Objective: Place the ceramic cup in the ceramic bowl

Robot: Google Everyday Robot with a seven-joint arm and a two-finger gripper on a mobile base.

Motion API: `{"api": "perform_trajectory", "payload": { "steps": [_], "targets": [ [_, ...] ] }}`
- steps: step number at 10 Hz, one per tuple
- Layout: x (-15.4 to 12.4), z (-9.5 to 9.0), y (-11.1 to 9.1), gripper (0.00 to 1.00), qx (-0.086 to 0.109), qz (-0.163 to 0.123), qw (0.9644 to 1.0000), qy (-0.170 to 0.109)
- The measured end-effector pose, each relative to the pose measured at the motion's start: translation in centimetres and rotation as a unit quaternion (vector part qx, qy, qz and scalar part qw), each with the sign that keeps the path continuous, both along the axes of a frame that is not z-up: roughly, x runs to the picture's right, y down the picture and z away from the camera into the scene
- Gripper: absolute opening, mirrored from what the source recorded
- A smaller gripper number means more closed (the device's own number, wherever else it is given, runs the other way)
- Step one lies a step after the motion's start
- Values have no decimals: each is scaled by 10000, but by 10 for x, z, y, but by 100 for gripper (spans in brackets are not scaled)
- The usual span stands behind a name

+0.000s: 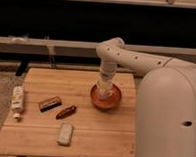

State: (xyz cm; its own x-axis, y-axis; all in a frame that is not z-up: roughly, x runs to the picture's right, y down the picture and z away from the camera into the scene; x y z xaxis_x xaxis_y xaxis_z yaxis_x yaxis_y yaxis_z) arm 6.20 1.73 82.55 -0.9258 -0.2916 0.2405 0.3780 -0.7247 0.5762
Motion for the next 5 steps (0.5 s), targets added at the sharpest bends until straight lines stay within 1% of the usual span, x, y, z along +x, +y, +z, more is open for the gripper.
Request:
{"api": "perform_trajectory", "payload": {
  "steps": [2,3,5],
  "targets": [
    [3,-5,-3,80,70,-101,9999,73],
    [5,-13,-9,80,188,-175,9996,144],
    [6,-31,-25,80,490,-336,9980,216]
  ]
}}
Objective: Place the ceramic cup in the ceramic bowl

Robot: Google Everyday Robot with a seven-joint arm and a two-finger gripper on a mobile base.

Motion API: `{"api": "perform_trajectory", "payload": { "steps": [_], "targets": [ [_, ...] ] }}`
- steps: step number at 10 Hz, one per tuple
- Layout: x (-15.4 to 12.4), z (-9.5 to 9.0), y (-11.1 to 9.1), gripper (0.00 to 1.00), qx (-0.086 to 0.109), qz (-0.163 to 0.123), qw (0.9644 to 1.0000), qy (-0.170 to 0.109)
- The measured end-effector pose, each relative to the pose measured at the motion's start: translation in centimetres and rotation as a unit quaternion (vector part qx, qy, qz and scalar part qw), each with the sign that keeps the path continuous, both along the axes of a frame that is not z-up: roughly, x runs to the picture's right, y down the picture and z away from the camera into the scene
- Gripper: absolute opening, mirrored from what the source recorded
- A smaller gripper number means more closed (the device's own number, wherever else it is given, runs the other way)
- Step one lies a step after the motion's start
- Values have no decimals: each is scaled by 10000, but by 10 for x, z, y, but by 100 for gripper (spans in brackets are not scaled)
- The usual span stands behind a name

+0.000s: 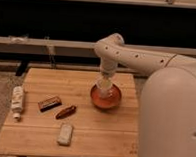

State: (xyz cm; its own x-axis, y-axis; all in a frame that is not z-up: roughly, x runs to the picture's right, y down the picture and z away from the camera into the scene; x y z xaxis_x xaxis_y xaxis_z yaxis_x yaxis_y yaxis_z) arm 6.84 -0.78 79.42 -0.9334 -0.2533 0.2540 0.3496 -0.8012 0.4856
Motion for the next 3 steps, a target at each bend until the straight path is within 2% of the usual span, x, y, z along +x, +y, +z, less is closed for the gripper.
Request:
{"api": "perform_trajectory", "payload": {
  "steps": [1,2,3],
  "targets": [
    [0,-9,-8,80,170,-99,9998,-22],
    [0,-13,-11,80,257,-157,9995,-33],
    [-1,-13,-11,80,254,-156,9995,-39]
  ]
}}
